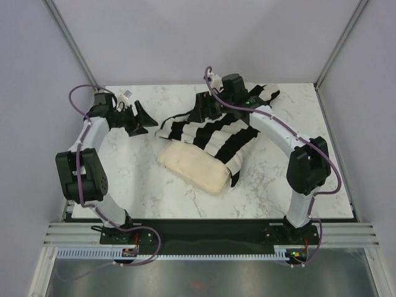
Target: Put the pillow into the pillowcase
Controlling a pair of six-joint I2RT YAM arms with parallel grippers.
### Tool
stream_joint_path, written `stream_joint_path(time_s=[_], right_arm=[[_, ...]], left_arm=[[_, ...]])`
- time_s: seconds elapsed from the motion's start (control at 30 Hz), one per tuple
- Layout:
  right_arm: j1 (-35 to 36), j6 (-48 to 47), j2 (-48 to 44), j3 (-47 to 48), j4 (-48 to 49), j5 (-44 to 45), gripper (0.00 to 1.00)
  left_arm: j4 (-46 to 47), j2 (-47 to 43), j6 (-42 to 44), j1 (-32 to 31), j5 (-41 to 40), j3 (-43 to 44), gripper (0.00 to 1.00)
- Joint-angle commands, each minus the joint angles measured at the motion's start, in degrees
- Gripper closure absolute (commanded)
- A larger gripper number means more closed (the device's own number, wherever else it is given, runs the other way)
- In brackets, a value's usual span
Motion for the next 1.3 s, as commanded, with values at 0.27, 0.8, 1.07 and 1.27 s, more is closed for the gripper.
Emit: stream_joint_path(time_s=[0.27,0.8,1.07,1.27], right_arm=[[1.81,-42.51,3.59,12.87,-27.69,31.53,0.05],[4.1,-35.67,14.77,13.9,-27.85,15.76,1.0],[8.22,-18.29,8.38,10.06,-21.64,-11.79,1.0],[19.49,-4.98,4.38,7.76,-6.24,-18.46,1.0]], left_arm=[[-3.19,-20.61,-5.86,-1.75,1.16,-23.31,0.0],[32.83,-12.02,-29.16,-18.26,-4.99,-35.9,0.07],[48.74,-4.01,-40.57,-21.44,-3.77,-30.62,0.94],[59.4,-4.44,-50.52,-21.44,-3.85,-27.89,0.98]])
